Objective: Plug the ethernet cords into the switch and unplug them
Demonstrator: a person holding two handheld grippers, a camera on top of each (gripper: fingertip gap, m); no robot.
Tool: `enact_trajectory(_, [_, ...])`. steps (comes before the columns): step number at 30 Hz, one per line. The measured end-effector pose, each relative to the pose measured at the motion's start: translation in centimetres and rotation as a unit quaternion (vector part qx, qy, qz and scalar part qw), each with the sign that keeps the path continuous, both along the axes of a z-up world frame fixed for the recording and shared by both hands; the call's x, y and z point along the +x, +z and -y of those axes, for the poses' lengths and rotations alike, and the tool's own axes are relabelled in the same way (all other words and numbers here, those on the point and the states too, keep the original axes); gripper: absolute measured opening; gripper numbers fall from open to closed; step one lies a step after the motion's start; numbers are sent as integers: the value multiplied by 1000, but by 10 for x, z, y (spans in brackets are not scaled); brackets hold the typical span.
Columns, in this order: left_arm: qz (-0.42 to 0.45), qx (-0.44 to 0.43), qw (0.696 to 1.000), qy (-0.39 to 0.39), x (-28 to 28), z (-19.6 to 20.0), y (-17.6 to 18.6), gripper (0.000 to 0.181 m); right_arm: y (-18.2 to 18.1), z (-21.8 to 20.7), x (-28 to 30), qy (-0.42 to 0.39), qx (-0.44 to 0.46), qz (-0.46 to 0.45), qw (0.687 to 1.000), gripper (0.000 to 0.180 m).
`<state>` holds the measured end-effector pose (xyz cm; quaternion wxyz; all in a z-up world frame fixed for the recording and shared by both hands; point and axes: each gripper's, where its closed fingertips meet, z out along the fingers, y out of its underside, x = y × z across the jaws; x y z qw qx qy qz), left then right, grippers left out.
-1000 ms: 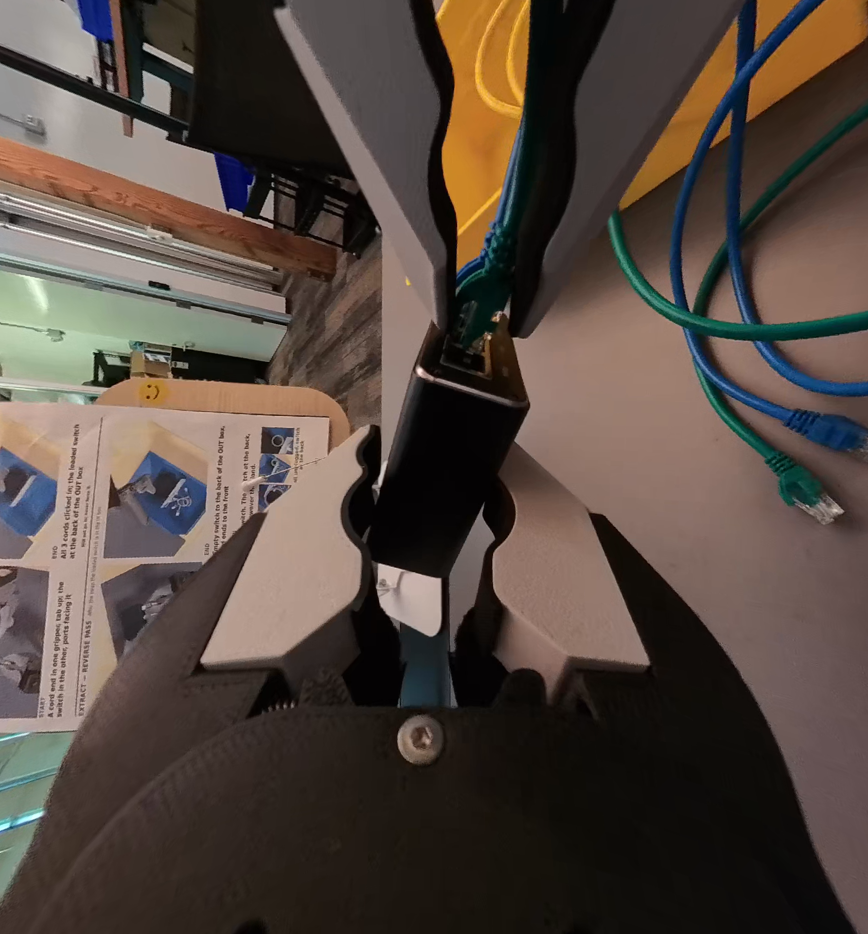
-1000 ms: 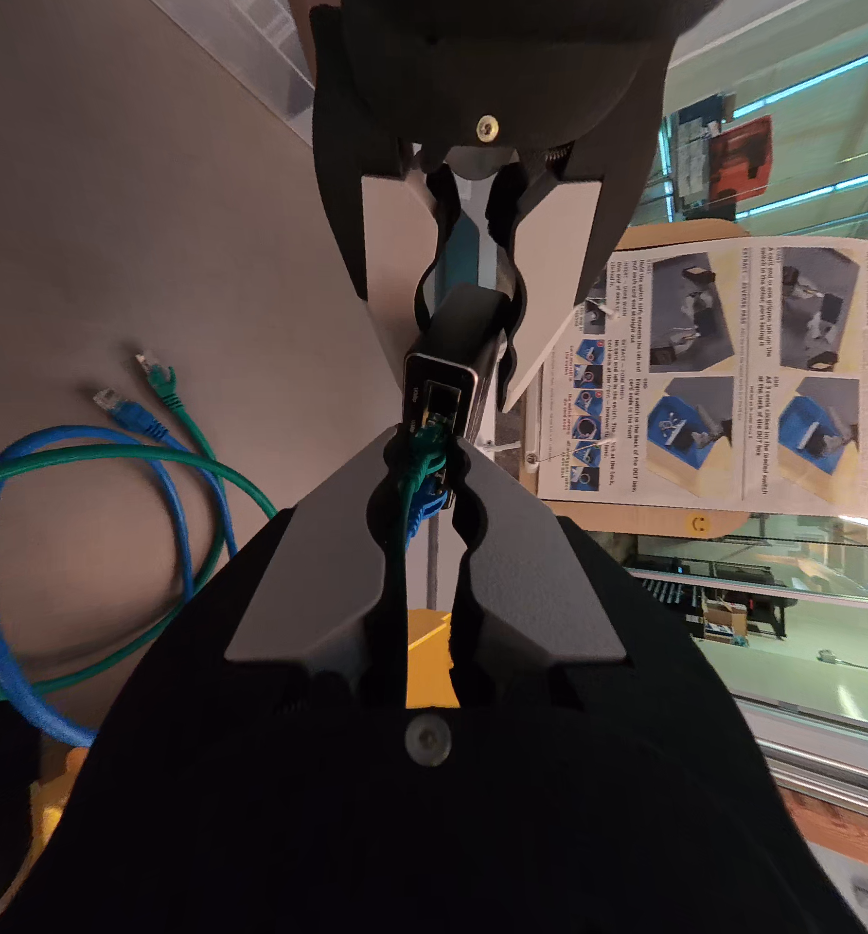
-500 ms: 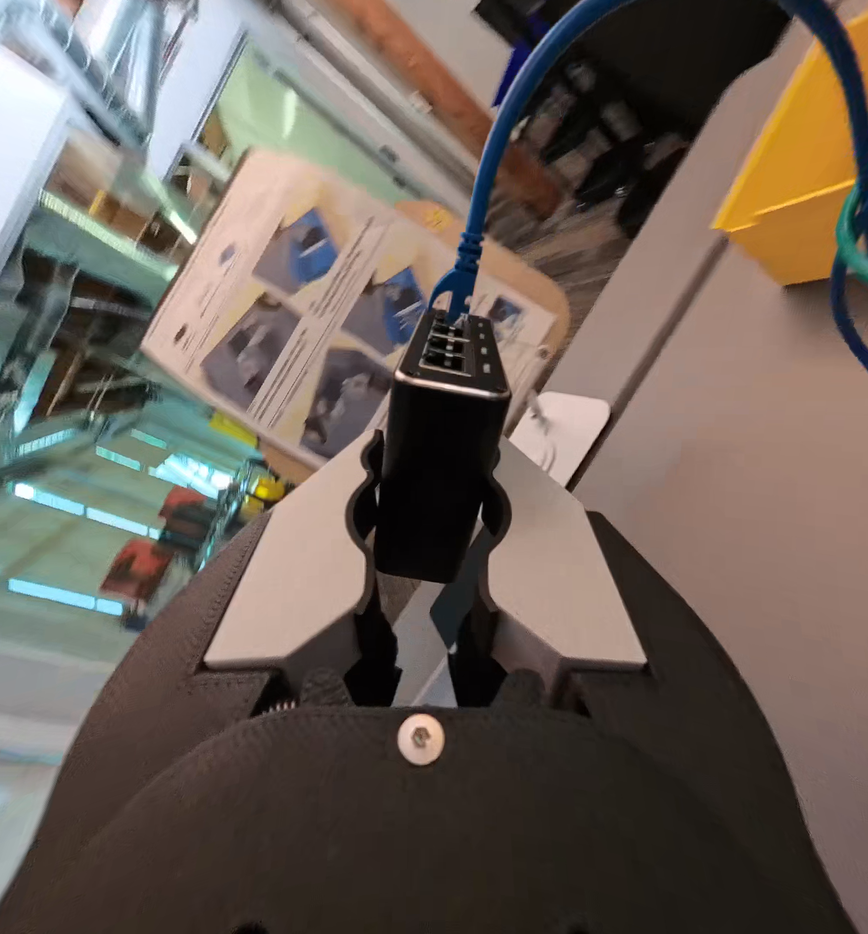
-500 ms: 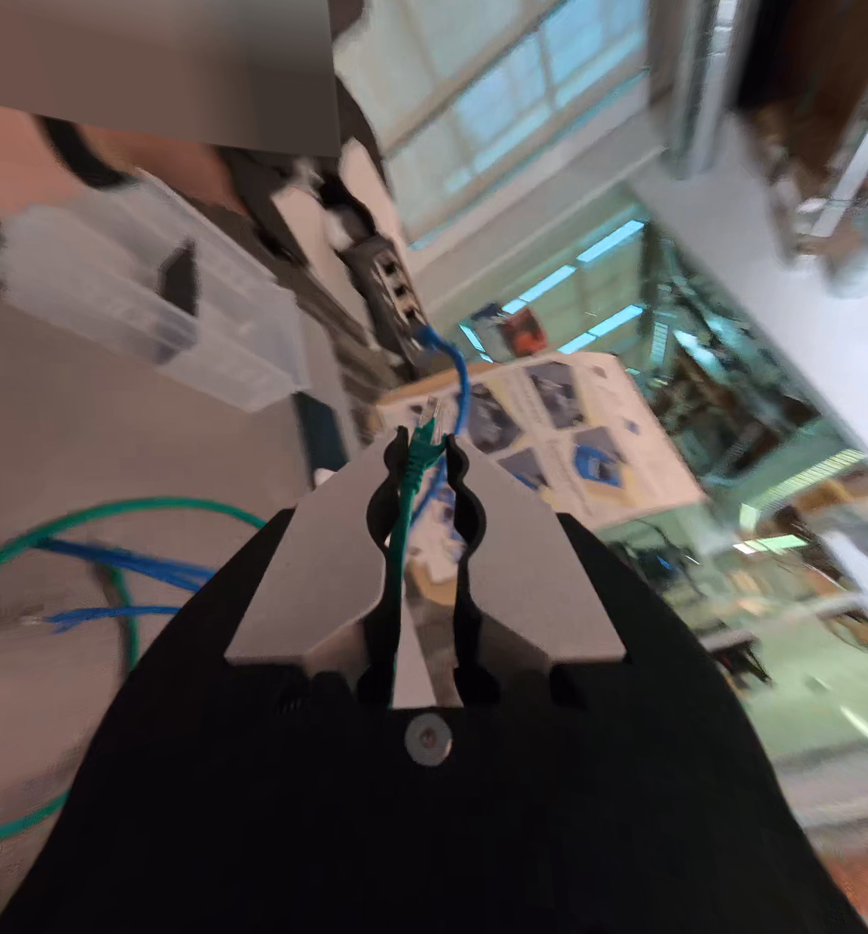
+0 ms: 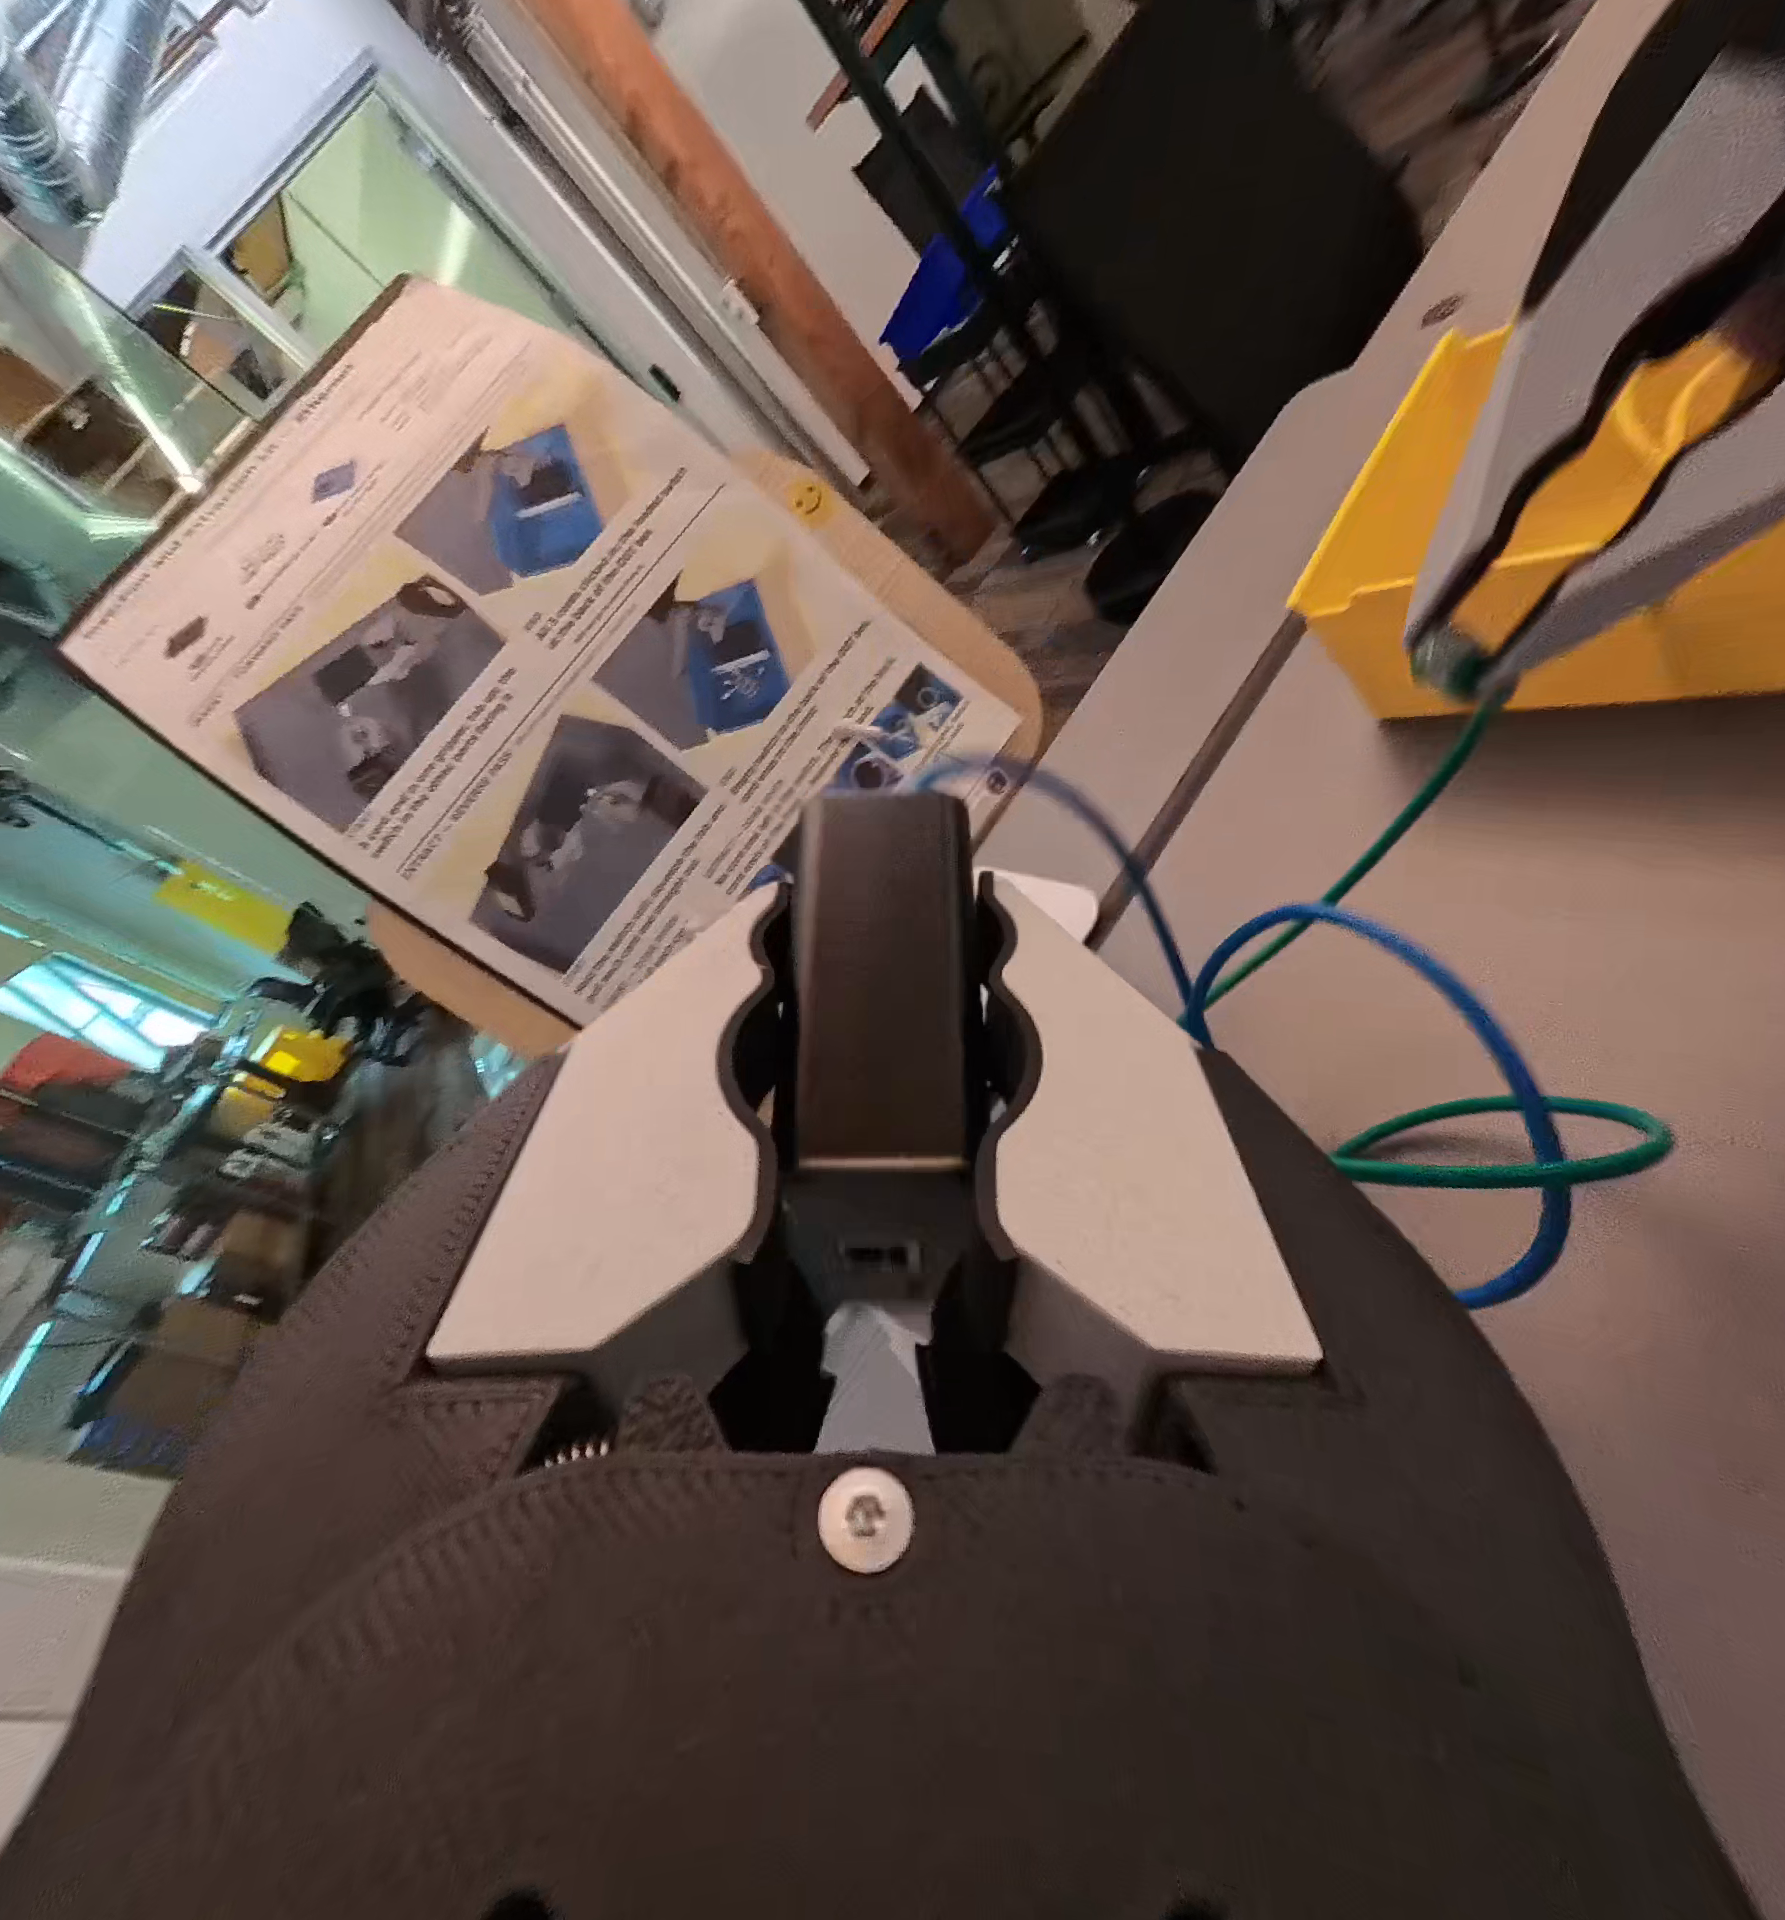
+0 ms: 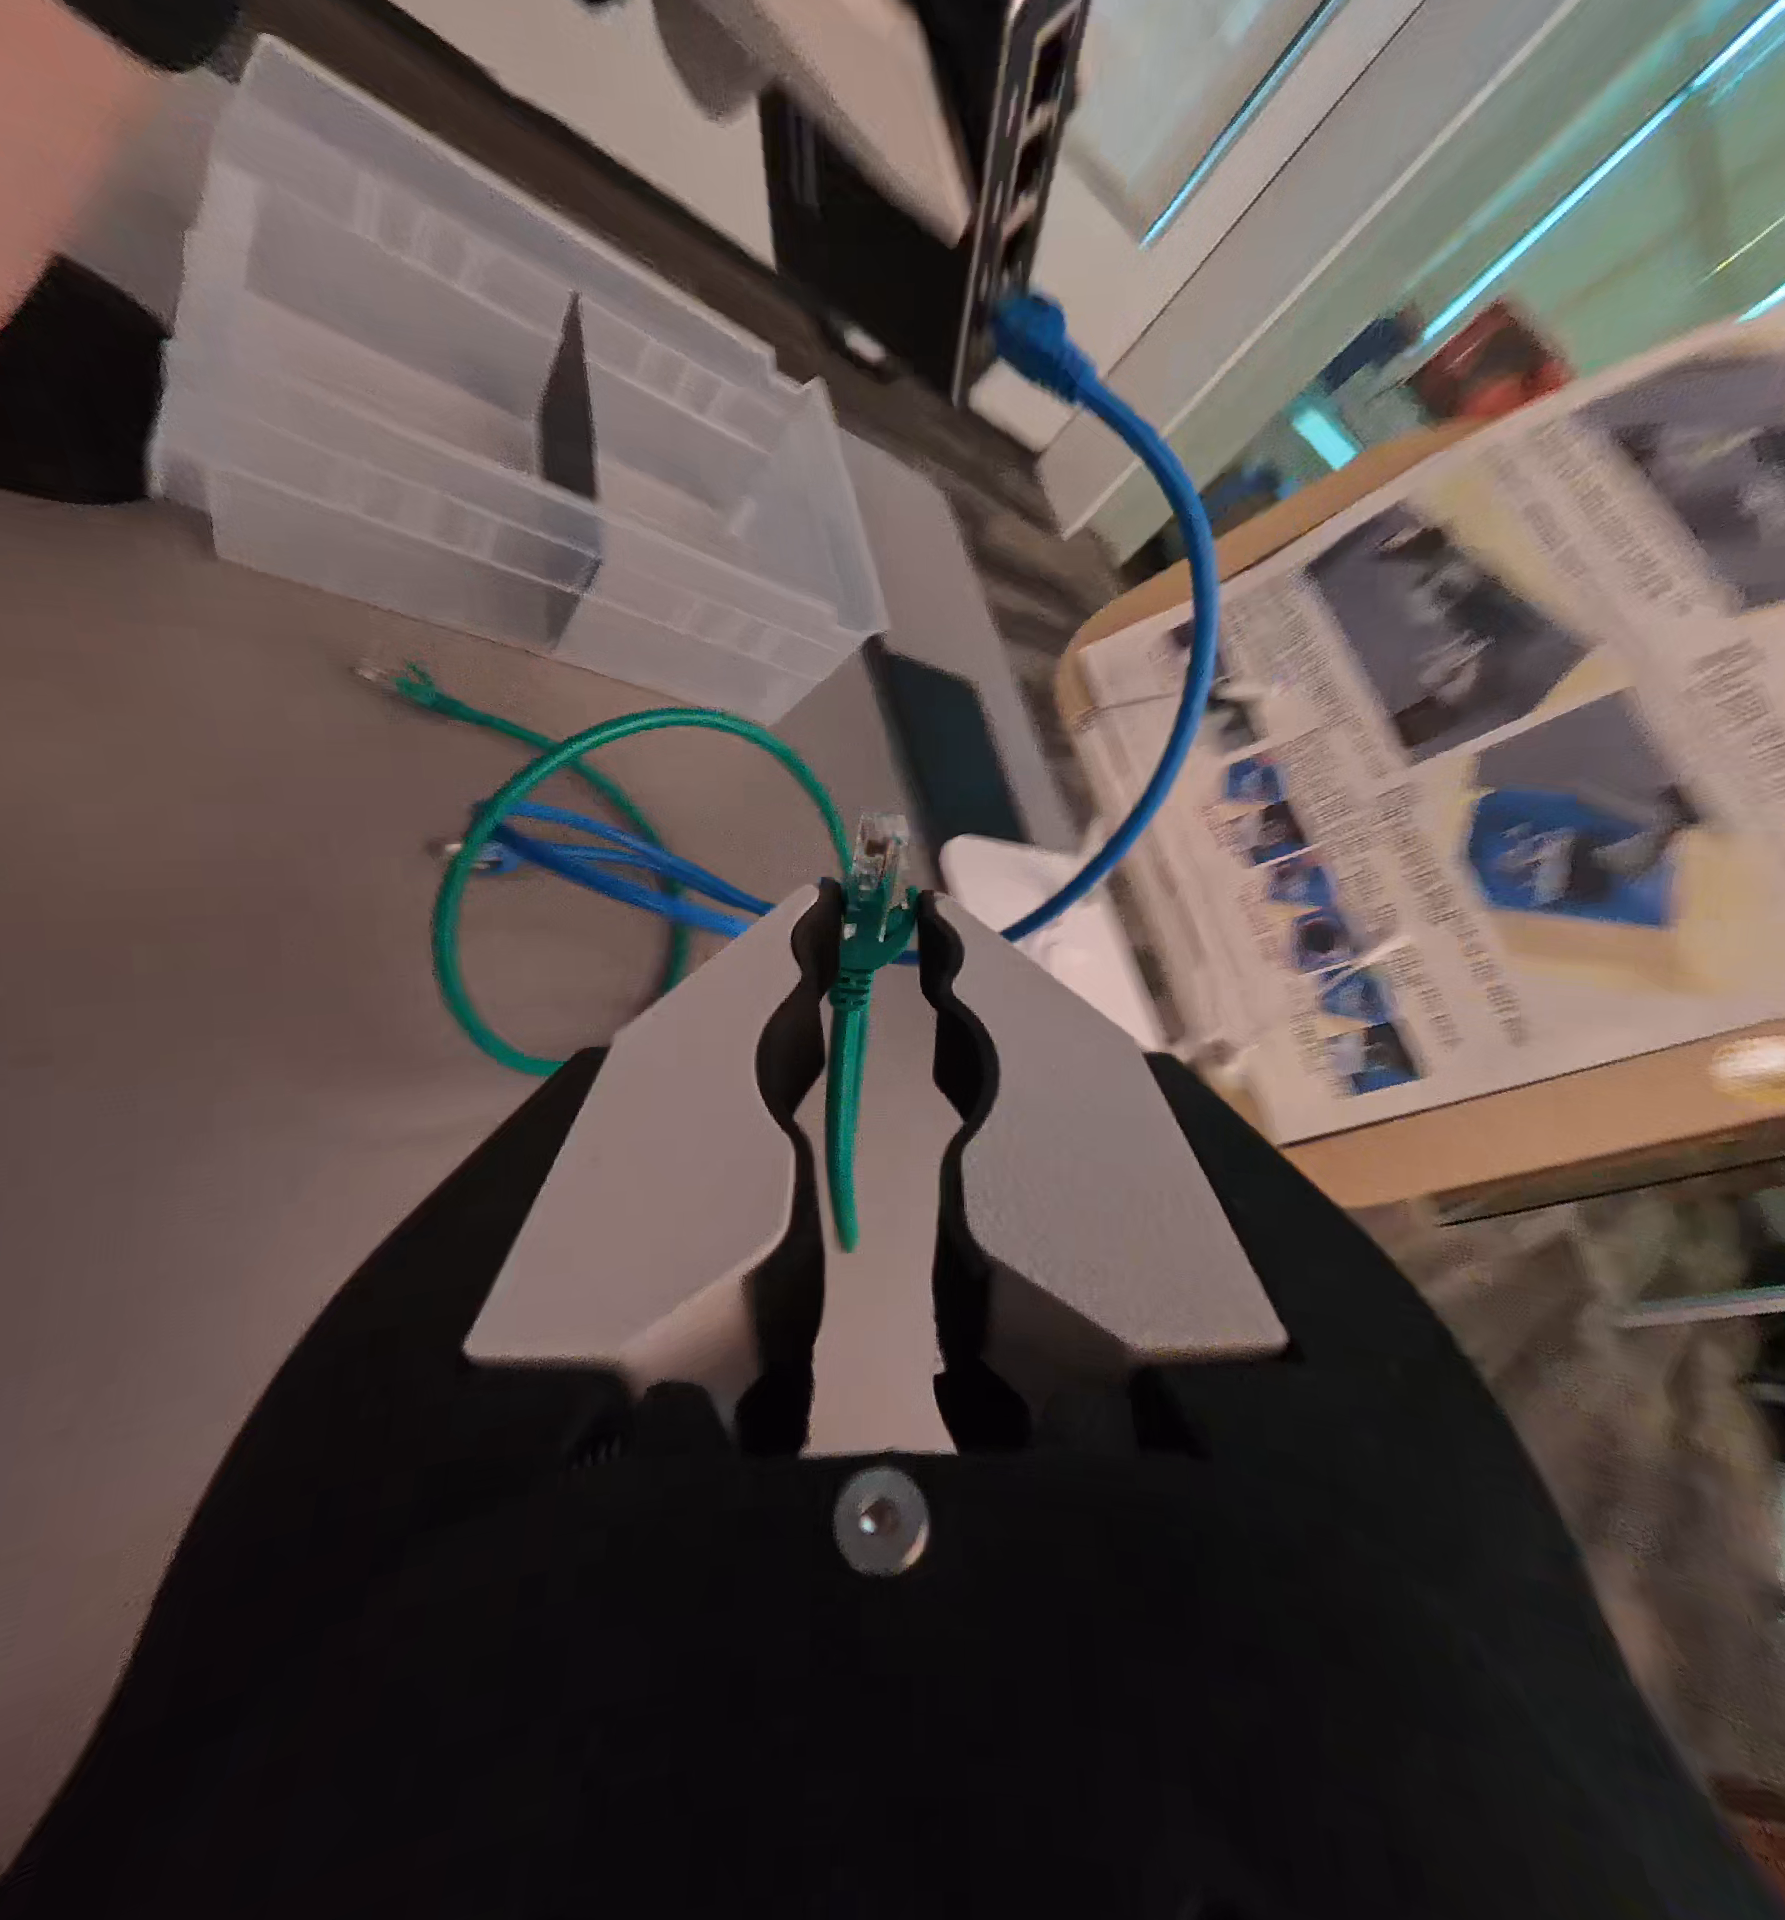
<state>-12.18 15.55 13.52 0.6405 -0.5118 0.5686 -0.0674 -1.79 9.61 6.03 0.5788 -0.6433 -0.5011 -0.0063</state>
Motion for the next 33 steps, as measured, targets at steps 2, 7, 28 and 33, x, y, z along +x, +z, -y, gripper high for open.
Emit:
enact_trajectory(2, [6,-7,1000,-5,2,2,1,32,-33,1,-1,9,-103,7,995,13])
enact_trajectory(7, [-11,-29,999,-25,3,6,-7,32,-97,8,2,15,-202,117,972,0])
enact_trajectory(28, [-36,-74,952,-293,76,139,-18,33,7,22,-96,165,66,-130,975,55])
enact_trajectory(33, [-34,-70,950,-301,82,140,-24,34,1,23,-87,171,21,-115,978,32])
